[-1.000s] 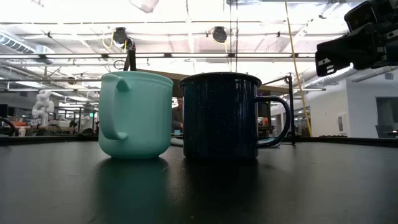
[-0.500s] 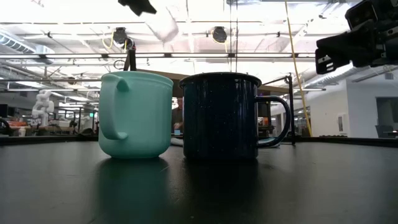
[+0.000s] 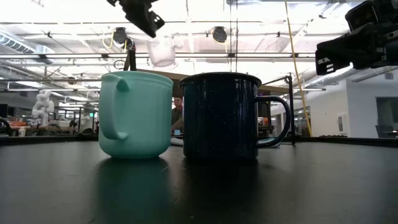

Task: Stack small to large cups/mugs on shelf
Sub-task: Put the transparent mug on the shelf

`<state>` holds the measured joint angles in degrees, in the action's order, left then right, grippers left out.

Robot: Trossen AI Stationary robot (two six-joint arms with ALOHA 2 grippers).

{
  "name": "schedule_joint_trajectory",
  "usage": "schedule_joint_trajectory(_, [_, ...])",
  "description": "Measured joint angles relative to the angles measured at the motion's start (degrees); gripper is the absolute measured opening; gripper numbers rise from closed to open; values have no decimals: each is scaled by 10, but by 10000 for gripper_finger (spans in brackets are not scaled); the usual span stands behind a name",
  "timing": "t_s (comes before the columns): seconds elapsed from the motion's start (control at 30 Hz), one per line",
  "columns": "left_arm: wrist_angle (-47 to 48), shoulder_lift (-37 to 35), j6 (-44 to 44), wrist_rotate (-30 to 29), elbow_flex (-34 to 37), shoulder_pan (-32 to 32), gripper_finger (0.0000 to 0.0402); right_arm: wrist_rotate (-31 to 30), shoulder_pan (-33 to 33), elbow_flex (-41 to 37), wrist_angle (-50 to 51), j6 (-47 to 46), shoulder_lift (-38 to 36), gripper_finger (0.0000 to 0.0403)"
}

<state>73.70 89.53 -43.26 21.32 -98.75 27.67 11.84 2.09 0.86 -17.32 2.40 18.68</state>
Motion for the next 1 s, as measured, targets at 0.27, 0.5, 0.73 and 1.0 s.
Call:
schedule_joint_trajectory(0.27, [30,29,-18,-19,-1,-24,0,0,0,0,0,4,0,0])
schedule_joint_trajectory(0.5, [37,28,-36,-19,-1,-47,0,0,0,0,0,4,0,0])
schedule_joint_trajectory(0.73, [54,28,-62,-26,-1,-60,0,0,0,0,0,4,0,0])
schedule_joint_trajectory(1.0, [69,28,-64,-20,-1,-60,0,0,0,0,0,4,0,0])
